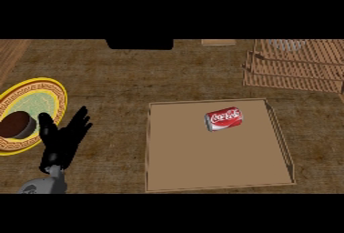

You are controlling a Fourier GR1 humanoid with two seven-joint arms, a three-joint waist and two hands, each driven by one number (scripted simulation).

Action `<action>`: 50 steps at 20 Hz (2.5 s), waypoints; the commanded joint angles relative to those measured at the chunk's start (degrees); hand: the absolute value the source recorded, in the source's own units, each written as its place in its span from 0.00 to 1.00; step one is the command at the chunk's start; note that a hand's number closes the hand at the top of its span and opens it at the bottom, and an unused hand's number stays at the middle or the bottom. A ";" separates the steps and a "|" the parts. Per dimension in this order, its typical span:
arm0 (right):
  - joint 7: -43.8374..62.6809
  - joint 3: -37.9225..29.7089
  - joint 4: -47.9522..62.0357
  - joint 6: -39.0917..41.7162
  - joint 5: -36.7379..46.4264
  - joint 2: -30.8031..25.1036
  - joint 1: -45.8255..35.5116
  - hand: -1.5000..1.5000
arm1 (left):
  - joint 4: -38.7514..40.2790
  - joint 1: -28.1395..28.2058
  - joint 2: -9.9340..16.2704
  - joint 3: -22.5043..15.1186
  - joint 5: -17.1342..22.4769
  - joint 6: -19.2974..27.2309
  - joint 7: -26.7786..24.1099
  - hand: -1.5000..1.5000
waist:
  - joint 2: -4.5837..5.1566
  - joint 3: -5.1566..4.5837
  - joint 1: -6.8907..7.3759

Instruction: Pick the bell pepper from the tray and place it in the tiered shelf

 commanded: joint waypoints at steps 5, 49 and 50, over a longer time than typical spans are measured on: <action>-13.20 3.08 20.72 -0.72 3.48 -6.64 -6.54 1.00 | -1.54 3.24 -0.79 -0.29 0.28 -0.75 -1.13 0.50 | 0.11 0.00 0.57; -37.42 -2.65 67.87 -23.95 8.39 -5.20 -24.17 0.00 | 1.21 -0.82 -1.55 -0.31 -1.56 -0.02 -0.88 0.50 | 0.68 0.08 1.42; -38.11 -3.51 68.24 -22.35 7.57 -6.99 -24.19 0.00 | 0.42 -1.90 0.02 0.67 -0.04 -1.59 0.93 0.50 | 0.73 0.10 1.51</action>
